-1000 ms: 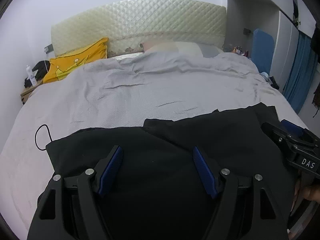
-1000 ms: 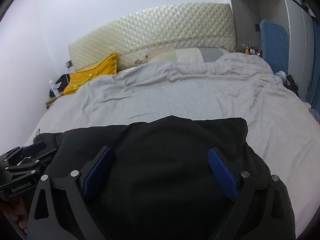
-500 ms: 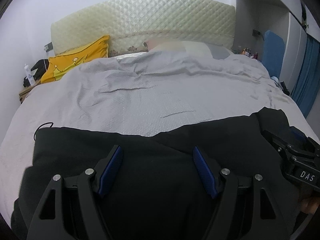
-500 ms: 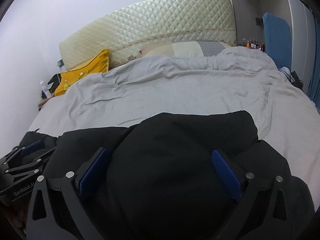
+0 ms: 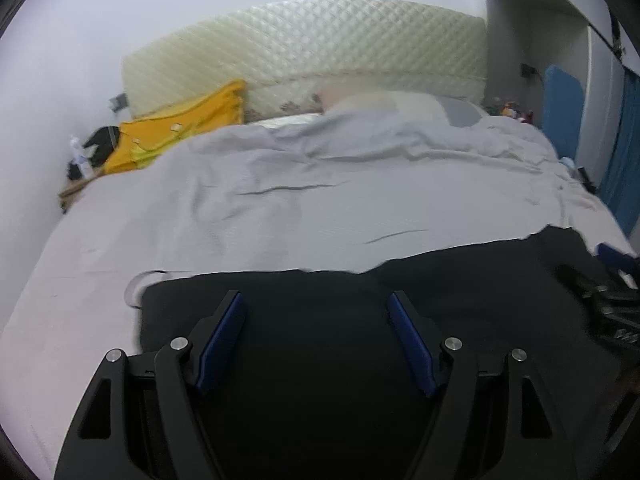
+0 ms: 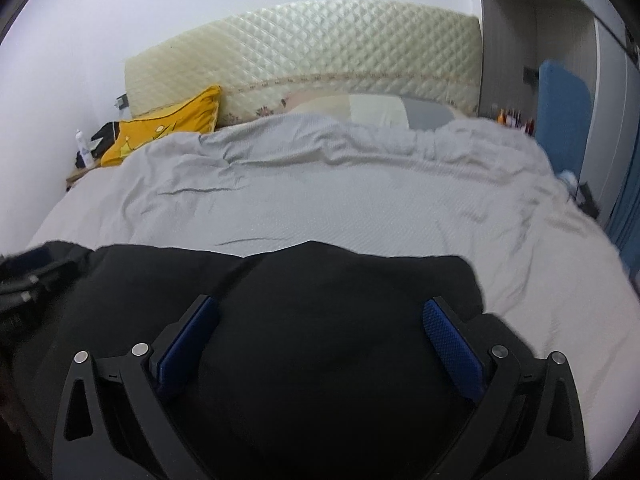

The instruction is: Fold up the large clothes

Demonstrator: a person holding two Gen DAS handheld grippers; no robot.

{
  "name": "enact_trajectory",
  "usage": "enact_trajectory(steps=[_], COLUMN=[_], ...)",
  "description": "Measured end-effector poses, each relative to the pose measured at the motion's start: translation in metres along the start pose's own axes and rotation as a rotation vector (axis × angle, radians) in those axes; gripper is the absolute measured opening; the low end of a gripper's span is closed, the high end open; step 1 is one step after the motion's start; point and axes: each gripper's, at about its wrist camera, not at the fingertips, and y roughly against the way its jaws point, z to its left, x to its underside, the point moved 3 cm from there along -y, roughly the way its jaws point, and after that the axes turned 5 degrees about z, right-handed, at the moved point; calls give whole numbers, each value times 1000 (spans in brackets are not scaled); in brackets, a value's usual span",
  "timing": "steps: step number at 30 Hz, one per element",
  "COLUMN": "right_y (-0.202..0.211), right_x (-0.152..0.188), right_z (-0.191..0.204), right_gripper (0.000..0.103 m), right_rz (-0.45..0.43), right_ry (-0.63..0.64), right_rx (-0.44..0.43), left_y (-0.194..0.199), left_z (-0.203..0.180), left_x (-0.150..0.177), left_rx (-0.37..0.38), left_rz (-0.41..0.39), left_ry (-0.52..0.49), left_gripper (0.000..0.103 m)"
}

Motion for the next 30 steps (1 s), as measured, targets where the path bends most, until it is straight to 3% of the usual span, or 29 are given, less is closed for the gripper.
enact_trajectory(steps=[8,22,30], right_y=[17,-8,10], right_x=[19,34,33], right_z=[-16,-27,-26], right_gripper=[103,103,101], right_rz=[-25,-25,-34], right_ry=[83,18,-1], right_rx=[15,-54,-47], left_y=[-4,-32,-11], left_z=[28,22,16], left_x=[24,33,33], left_rx=[-55,-30,-59], left_rz=[6,2,-7], left_ry=[-4,12,3], left_gripper=[75,77,77])
